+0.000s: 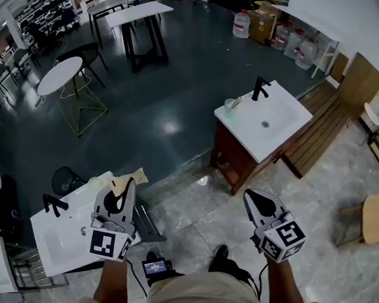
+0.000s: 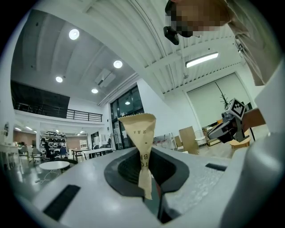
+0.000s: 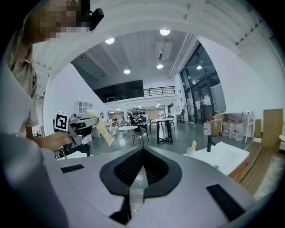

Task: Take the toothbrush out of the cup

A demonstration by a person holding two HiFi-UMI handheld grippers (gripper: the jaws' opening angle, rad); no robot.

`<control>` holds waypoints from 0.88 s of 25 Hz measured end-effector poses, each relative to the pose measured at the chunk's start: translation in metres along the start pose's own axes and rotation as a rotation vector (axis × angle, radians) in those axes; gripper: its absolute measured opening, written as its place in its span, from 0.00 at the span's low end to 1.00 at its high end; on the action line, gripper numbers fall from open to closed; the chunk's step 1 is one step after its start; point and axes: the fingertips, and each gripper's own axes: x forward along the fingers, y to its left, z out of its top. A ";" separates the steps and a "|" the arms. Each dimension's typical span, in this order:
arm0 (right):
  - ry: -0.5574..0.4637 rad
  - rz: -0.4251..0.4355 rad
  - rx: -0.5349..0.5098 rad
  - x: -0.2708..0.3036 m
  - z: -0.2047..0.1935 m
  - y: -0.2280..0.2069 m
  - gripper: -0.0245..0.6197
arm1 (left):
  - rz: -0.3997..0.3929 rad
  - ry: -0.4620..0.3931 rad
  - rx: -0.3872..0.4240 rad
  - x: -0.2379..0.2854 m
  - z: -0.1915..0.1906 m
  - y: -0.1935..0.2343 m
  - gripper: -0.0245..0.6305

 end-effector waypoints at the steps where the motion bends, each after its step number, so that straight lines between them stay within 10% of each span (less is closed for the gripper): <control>1: -0.005 0.004 -0.005 -0.009 0.003 -0.019 0.04 | 0.002 0.001 0.001 0.013 0.005 -0.016 0.08; 22: -0.054 -0.009 0.005 0.006 0.027 -0.165 0.04 | -0.051 0.046 0.007 0.148 0.025 -0.099 0.08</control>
